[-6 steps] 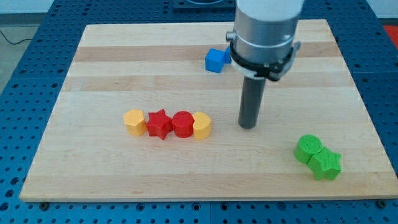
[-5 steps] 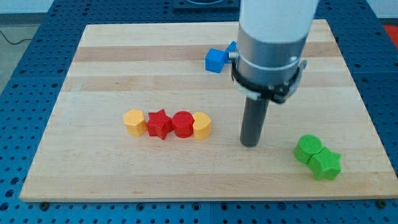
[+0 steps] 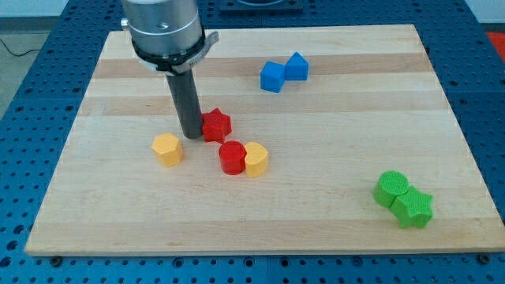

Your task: Move the red star vertically above to the red circle

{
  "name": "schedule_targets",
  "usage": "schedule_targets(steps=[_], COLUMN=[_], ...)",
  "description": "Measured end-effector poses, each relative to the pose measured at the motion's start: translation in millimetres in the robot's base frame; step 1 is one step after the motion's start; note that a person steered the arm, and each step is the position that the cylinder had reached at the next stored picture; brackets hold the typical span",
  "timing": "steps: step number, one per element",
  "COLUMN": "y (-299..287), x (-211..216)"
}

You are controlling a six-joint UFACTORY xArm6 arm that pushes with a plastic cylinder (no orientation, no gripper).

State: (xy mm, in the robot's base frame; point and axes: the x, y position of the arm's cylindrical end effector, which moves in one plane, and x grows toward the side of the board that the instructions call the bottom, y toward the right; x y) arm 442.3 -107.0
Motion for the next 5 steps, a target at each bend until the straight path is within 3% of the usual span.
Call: schedule_targets(steps=[2,3,5], y=[4.2,22.4,26.6], x=[45.4,44.6,-29.7])
